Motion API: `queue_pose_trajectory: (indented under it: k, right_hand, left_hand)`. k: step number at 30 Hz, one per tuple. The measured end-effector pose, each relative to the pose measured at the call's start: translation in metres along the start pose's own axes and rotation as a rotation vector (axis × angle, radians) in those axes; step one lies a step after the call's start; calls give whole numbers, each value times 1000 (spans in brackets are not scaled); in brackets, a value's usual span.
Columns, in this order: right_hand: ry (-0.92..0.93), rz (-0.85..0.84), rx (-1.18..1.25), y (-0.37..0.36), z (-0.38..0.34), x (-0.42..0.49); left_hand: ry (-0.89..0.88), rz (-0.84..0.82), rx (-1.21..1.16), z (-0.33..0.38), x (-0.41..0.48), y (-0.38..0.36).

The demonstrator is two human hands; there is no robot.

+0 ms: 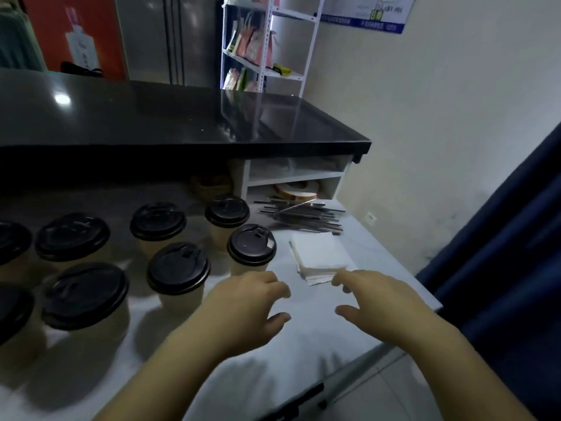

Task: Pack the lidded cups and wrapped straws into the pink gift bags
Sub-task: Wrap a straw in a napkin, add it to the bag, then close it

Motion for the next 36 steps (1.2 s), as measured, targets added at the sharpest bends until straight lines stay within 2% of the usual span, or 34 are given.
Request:
queue_pose_trajectory:
  k: [7, 11, 20, 26, 31, 36]
  right_hand:
    - [-111, 15, 19, -7, 89, 49]
    - [-150, 18, 130, -19, 122, 79]
    - [-144, -61, 420, -62, 159, 164]
    - [-48, -95, 468, -71, 162, 207]
    - [-96, -81, 716, -79, 180, 216]
    - [-28, -67, 700, -76, 185, 219]
  left_hand:
    - [21, -61, -59, 5, 94, -58]
    - [65, -96, -94, -1, 137, -88]
    - [336, -227, -62, -31, 181, -149]
    - [411, -97, -175, -30, 185, -150]
    - [514, 6, -212, -28, 182, -142]
    - [618, 85, -204, -29, 180, -138]
Point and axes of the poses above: each hand's wrist, its own x-axis towards the middle knuckle, its own y-axis out of the back of the hand, z = x × y, the point moved 8 cm from there along x, towards the middle knuckle, and after that the axes turned 5 degrees about x, right-handed, at the moved point
